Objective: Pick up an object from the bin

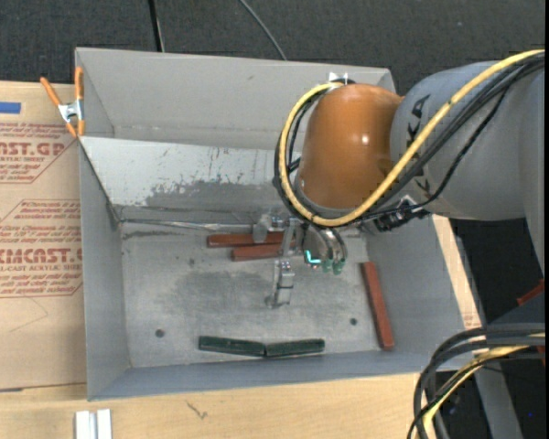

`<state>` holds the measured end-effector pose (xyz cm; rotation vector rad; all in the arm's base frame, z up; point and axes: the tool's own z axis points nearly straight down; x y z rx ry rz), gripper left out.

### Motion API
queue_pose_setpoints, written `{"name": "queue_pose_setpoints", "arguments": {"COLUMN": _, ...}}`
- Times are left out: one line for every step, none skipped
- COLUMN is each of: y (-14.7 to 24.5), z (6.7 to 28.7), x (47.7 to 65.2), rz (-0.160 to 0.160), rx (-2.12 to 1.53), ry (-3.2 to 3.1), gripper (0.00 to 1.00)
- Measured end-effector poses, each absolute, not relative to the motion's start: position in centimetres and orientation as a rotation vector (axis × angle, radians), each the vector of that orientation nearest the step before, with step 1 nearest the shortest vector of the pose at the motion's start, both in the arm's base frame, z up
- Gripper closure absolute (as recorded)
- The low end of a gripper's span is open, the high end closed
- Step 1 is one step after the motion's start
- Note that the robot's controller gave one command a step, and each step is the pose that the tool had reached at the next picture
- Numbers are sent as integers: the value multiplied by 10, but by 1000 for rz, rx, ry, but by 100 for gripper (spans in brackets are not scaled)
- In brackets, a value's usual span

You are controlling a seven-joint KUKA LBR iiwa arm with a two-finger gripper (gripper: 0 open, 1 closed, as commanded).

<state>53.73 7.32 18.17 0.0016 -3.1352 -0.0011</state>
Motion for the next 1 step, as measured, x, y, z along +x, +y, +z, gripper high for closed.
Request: {"name": "queue_pose_setpoints", "arguments": {"y": 73, "z": 185, "x": 539, "rz": -2, "rx": 0, "ry": -3142, "gripper": 0}}
